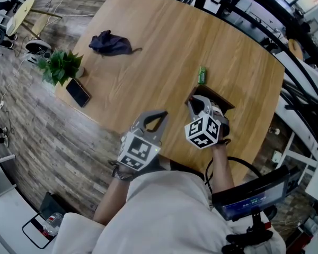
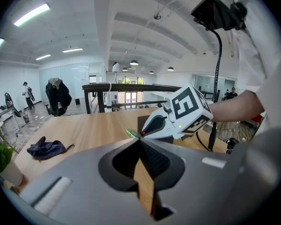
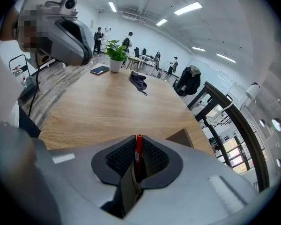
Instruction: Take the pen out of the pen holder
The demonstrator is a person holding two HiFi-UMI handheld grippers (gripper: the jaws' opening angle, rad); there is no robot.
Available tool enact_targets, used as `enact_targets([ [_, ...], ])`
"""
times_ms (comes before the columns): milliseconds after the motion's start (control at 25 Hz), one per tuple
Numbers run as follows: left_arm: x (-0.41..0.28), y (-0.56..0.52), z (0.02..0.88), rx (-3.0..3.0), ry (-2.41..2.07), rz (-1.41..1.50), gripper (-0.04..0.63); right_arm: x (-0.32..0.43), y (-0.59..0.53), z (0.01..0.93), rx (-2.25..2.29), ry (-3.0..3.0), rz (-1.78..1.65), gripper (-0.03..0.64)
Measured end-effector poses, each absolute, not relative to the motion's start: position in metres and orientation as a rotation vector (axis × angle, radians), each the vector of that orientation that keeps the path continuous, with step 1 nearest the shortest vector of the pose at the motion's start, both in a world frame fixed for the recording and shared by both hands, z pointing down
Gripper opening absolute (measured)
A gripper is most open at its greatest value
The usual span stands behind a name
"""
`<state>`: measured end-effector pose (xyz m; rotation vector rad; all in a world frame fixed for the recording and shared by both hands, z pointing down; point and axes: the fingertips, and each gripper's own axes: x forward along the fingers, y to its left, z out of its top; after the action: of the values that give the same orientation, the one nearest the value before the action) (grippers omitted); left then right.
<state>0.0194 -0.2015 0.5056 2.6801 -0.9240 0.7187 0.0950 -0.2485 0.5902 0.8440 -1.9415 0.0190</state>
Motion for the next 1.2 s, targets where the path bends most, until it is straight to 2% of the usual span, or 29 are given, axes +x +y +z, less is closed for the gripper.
enact_targets([
  [1200, 0.039, -0.205, 0.470, 2.887, -0.808, 0.643, 0.000, 0.122, -0.248, 0.506, 1.187, -1.963, -0.041, 0.041],
])
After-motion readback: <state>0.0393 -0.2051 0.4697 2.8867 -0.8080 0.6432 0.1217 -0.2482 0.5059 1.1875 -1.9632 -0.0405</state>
